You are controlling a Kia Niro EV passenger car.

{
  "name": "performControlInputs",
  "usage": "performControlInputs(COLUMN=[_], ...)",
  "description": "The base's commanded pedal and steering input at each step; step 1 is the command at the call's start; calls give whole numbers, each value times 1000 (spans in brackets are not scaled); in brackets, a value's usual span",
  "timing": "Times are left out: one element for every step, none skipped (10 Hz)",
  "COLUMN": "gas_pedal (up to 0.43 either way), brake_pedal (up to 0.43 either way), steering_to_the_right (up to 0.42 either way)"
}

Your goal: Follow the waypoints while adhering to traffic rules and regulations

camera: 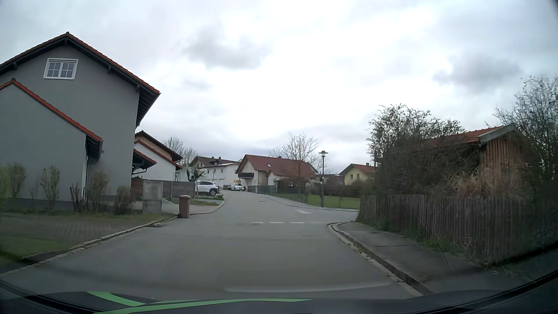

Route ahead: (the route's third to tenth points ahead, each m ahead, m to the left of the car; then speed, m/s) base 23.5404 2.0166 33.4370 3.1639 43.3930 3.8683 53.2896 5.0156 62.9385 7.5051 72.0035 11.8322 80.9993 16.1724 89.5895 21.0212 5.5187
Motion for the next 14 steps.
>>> performControlInputs(gas_pedal=[0, 0, 0, 0, 0, 0, 0, 0, 0, 0, 0, 0, 0, 0], brake_pedal=[0, 0, 0, 0, 0, 0, 0, 0, 0, 0, 0, 0, 0, 0], steering_to_the_right=[2, 2, 2, 1, 0, 0, 0, -1, -1, 0, 0, 0, 0, 0])
